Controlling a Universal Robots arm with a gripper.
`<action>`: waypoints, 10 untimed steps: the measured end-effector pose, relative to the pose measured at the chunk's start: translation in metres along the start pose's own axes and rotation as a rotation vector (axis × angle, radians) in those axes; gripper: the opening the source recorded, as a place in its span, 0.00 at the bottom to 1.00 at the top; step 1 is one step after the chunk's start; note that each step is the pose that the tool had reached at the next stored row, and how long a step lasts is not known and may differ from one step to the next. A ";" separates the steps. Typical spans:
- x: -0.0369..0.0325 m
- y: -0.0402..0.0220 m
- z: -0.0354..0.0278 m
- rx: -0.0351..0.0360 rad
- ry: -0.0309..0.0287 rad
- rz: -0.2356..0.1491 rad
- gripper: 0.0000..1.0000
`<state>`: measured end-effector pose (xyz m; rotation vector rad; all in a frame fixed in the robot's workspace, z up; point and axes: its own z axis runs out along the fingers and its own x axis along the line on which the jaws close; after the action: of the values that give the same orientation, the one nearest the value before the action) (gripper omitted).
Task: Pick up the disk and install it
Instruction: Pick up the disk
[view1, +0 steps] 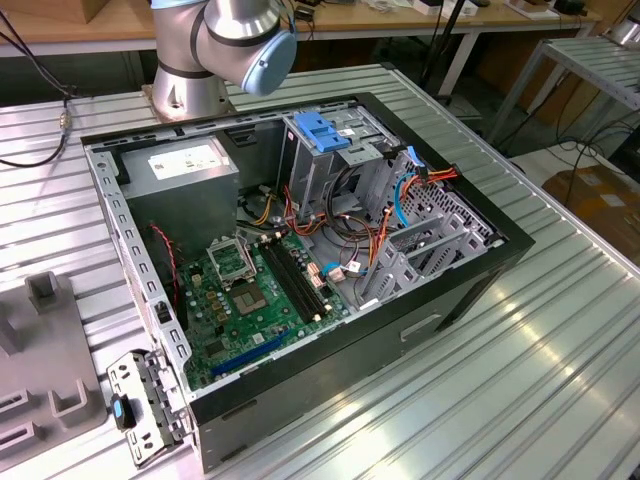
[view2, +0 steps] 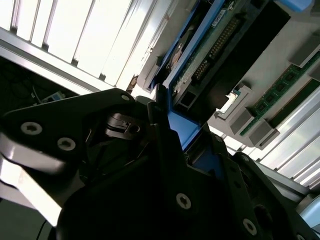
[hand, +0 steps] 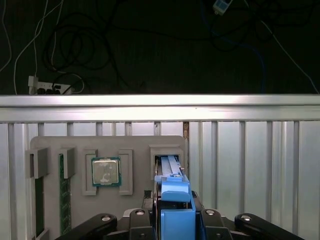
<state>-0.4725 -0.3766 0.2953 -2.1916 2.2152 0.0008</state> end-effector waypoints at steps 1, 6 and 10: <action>0.0000 0.0000 0.0000 0.0000 0.0000 0.000 0.37; 0.0000 0.0000 0.0000 0.0001 -0.0001 -0.001 0.37; 0.0000 0.0000 -0.0007 0.0001 -0.0001 -0.001 0.37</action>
<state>-0.4725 -0.3767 0.2960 -2.1928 2.2138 0.0007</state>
